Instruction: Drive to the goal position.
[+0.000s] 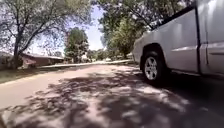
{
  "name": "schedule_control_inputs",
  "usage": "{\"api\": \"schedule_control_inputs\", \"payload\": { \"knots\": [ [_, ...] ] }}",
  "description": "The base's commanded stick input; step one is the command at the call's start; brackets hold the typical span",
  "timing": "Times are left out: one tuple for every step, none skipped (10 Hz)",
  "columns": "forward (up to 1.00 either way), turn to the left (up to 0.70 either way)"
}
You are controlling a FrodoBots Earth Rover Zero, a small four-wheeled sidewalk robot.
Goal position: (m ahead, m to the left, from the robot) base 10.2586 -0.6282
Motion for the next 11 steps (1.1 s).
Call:
{"api": "schedule_control_inputs", "payload": {
  "knots": [
    [0.70,0.00],
    [0.70,0.00],
    [0.70,0.00],
    [0.70,0.00],
    [0.70,0.00],
    [0.70,0.00],
    [0.70,0.00],
    [0.70,0.00],
    [0.70,0.00],
    [0.70,0.00],
    [0.70,0.00]
  ]
}}
